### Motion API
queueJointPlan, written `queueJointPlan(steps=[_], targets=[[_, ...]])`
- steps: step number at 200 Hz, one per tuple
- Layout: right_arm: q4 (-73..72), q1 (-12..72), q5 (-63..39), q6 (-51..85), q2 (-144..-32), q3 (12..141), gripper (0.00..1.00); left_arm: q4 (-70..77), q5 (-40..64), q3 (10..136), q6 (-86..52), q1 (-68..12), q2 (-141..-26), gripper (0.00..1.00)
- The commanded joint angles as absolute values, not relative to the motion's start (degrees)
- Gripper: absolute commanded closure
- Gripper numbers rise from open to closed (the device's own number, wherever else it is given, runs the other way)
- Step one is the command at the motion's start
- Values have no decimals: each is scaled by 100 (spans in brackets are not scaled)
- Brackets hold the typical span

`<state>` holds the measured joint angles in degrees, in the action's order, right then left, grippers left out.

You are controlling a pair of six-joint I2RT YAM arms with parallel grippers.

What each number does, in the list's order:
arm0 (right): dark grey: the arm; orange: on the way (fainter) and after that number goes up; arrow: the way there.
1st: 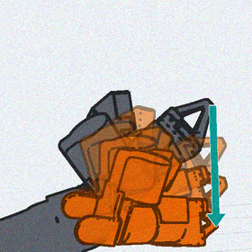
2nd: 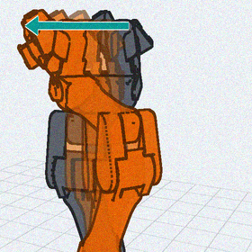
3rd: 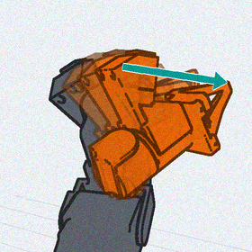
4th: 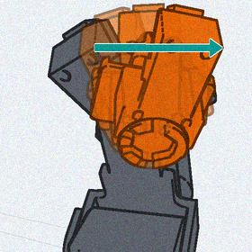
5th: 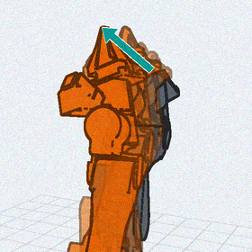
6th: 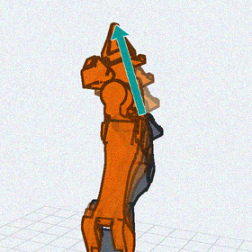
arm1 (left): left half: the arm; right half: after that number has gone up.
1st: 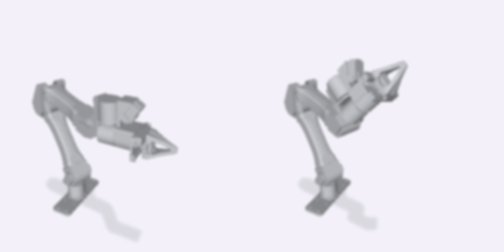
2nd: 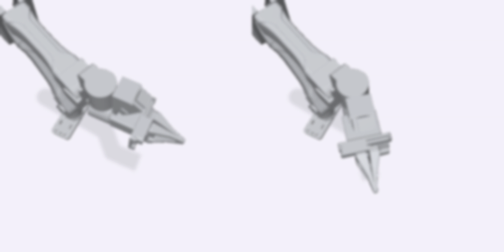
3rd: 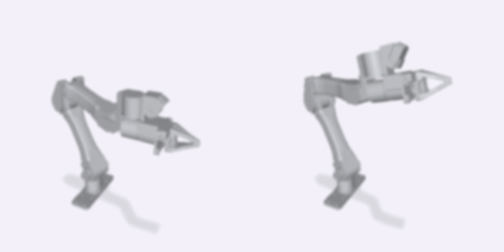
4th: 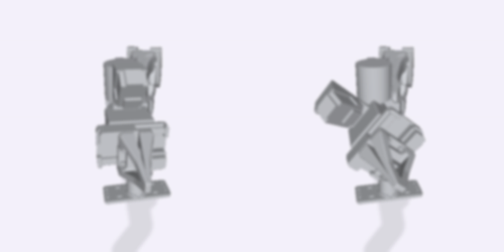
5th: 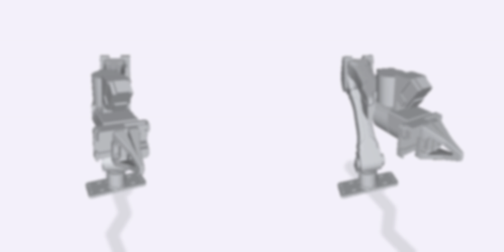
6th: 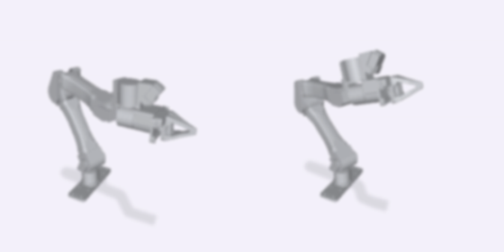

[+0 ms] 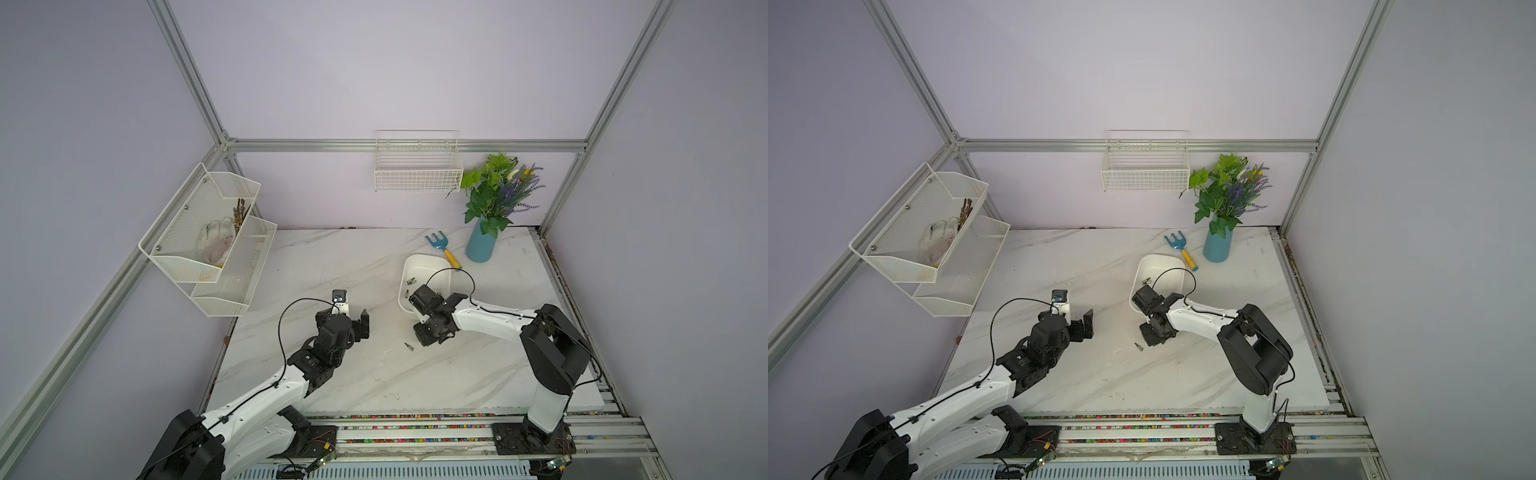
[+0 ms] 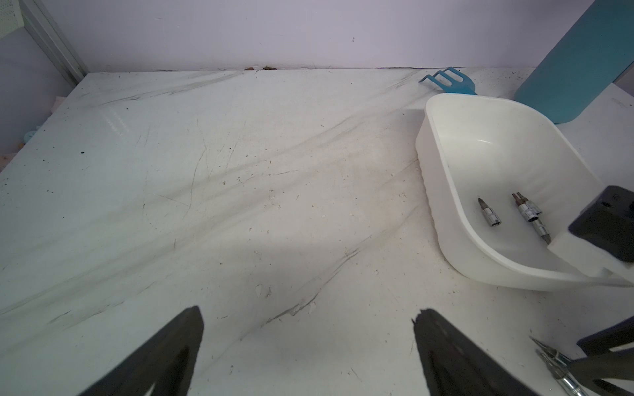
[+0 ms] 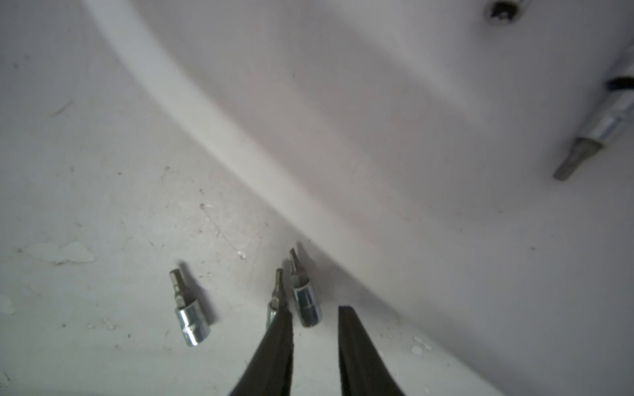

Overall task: Put the bit on the desktop into the storage box
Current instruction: Pick up the screwdriver bit from the center of the board.

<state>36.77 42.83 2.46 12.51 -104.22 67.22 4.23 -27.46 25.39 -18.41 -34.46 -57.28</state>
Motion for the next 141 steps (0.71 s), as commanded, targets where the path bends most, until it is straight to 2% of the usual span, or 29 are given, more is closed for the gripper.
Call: queueJointPlan(steps=[1, 141], targets=[[3588, 4307, 375, 1182, -10537, 6871, 73, 656, -2813, 2612, -1803, -3419, -5722, 0], [3740, 4307, 343, 1202, -10808, 6995, 77, 659, -2819, 2618, -1804, -3420, -5713, 0]])
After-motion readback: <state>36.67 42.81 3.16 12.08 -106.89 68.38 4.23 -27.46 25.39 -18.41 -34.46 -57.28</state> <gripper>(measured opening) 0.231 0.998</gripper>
